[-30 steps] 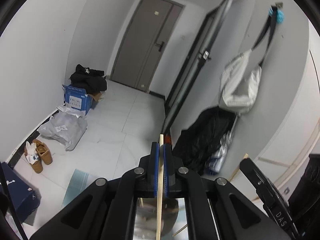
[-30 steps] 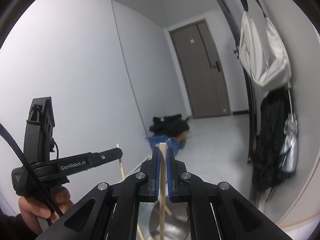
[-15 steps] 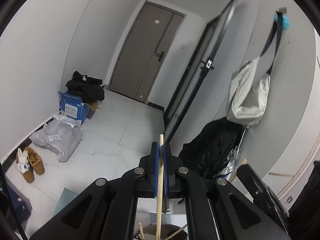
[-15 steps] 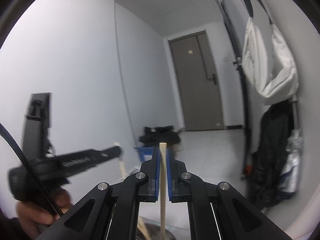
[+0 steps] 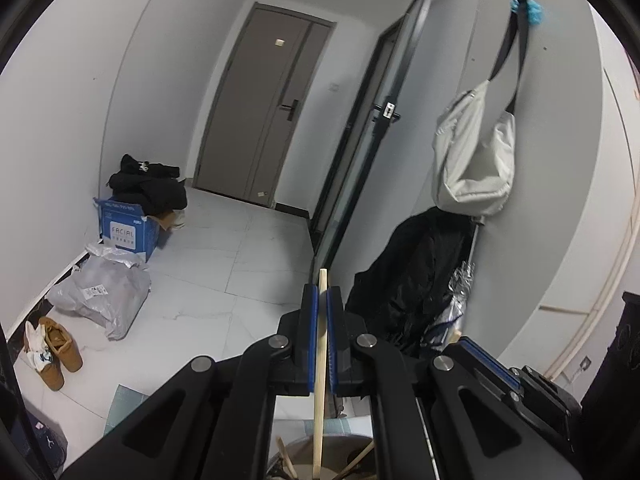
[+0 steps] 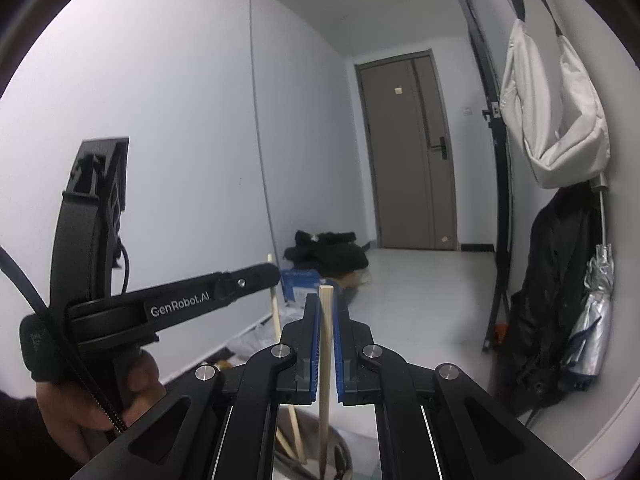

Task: Organize utensils
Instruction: 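Carry both chopsticks up and insert them into the white holder with both tools, then open both tools to release the chopsticks into the holder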

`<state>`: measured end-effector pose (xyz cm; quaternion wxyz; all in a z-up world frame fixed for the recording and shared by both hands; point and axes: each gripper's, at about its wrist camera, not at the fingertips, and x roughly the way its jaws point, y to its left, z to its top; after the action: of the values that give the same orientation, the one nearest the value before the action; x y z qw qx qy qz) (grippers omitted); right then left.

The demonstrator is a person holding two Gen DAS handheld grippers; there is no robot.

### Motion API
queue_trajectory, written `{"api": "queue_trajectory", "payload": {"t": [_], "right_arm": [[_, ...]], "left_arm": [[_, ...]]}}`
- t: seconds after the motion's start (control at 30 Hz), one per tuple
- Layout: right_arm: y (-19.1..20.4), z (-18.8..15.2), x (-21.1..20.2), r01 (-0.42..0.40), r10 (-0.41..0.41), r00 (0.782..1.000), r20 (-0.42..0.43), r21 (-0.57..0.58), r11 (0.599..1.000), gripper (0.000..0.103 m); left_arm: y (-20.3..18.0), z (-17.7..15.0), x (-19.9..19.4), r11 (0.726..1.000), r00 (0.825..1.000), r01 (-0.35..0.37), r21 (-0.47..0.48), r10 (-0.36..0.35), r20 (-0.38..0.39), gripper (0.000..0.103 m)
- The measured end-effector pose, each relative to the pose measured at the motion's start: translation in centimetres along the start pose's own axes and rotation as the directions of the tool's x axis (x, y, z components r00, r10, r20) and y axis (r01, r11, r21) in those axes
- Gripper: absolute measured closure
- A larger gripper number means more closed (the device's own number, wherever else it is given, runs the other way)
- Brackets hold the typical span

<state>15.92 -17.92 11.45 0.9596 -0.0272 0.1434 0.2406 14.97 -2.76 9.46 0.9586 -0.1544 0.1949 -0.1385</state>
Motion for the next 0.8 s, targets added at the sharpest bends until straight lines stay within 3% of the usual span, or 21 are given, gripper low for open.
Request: {"api": "queue_trajectory", "payload": {"t": [0.23,0.43,0.57,0.67,0.73,0.8], "right_arm": [[0.1,-1.1,-0.3,-0.032,0.032,0.998,-0.055,0.001,0.999,0.098],[0.0,-2.0,0.2,-0.045,0.046,0.99,-0.134,0.016,0.999,0.098],[-0.1,-3.0,0.6,-0.047,0.055,0.979,-0.194,0.044,0.998,0.095],[-0.4,-3.4,0.1,-0.059,0.076,0.975,-0.207,0.088,0.994,0.094],[-0.6,-3.4,-0.6,-0.05,0.07,0.975,-0.209,0.103,0.993,0.089],[-0.7,-3.3,-1.5,-0.042,0.064,0.978,-0.201,0.112,0.993,0.081]], "left_arm": [[-0.4,-0.5,-0.6,0.998,0.999,0.026,0.049,-0.025,-0.028,0.102],[0.1,-1.1,-0.3,0.997,0.991,0.061,0.05,-0.054,-0.125,0.102],[0.7,-1.5,0.0,1.0,0.982,0.009,0.012,-0.007,-0.189,0.1],[1.6,-1.4,-1.0,0.998,0.98,-0.025,-0.051,0.015,-0.2,0.093],[1.5,-1.1,-2.2,0.996,0.981,-0.069,-0.048,0.059,-0.184,0.072],[1.3,-1.0,-3.3,0.995,0.983,-0.08,-0.053,0.07,-0.171,0.06]]}}
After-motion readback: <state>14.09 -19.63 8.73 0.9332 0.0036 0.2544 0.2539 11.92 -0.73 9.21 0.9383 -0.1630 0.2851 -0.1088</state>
